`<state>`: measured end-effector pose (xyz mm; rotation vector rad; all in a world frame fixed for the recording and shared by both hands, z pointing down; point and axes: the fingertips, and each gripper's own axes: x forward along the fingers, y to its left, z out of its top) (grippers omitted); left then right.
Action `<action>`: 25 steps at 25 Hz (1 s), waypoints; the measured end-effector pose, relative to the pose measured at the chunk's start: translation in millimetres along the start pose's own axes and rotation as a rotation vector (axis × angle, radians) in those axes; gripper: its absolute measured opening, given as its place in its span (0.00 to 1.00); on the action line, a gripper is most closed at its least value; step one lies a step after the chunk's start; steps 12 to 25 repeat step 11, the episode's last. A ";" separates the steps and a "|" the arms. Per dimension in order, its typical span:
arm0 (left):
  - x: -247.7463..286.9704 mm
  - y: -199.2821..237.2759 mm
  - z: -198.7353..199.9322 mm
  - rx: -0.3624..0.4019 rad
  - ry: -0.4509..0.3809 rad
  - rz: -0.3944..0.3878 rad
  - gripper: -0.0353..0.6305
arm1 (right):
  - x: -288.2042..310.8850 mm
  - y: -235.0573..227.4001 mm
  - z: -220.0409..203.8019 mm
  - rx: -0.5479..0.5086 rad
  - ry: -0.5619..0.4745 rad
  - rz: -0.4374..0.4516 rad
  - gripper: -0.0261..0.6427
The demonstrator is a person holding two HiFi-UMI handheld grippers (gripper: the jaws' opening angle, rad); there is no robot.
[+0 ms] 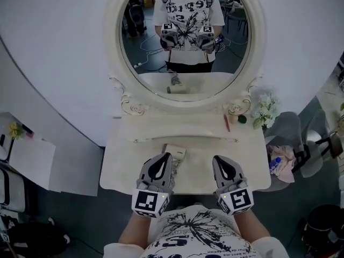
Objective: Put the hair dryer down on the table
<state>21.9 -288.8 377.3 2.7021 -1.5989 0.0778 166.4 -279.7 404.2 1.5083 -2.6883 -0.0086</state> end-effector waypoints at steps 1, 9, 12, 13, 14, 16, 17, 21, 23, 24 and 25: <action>0.5 0.6 0.1 0.001 0.004 -0.001 0.09 | -0.1 -0.3 0.4 -0.002 -0.001 0.001 0.07; 2.2 3.4 -1.1 0.003 0.005 -0.017 0.09 | 2.1 -0.2 1.2 -0.006 0.002 0.006 0.07; 2.7 4.5 -0.2 0.005 -0.004 -0.020 0.09 | 2.2 -1.2 1.3 -0.013 0.006 0.004 0.07; 2.7 4.5 -0.2 0.005 -0.004 -0.020 0.09 | 2.2 -1.2 1.3 -0.013 0.006 0.004 0.07; 2.7 4.5 -0.2 0.005 -0.004 -0.020 0.09 | 2.2 -1.2 1.3 -0.013 0.006 0.004 0.07; 2.7 4.5 -0.2 0.005 -0.004 -0.020 0.09 | 2.2 -1.2 1.3 -0.013 0.006 0.004 0.07; 2.7 4.5 -0.2 0.005 -0.004 -0.020 0.09 | 2.2 -1.2 1.3 -0.013 0.006 0.004 0.07; 2.7 4.5 -0.2 0.005 -0.004 -0.020 0.09 | 2.2 -1.2 1.3 -0.013 0.006 0.004 0.07; 2.7 4.5 -0.2 0.005 -0.004 -0.020 0.09 | 2.2 -1.2 1.3 -0.013 0.006 0.004 0.07; 2.7 4.5 -0.2 0.005 -0.004 -0.020 0.09 | 2.2 -1.2 1.3 -0.013 0.006 0.004 0.07; 2.7 4.5 -0.2 0.005 -0.004 -0.020 0.09 | 2.2 -1.2 1.3 -0.013 0.006 0.004 0.07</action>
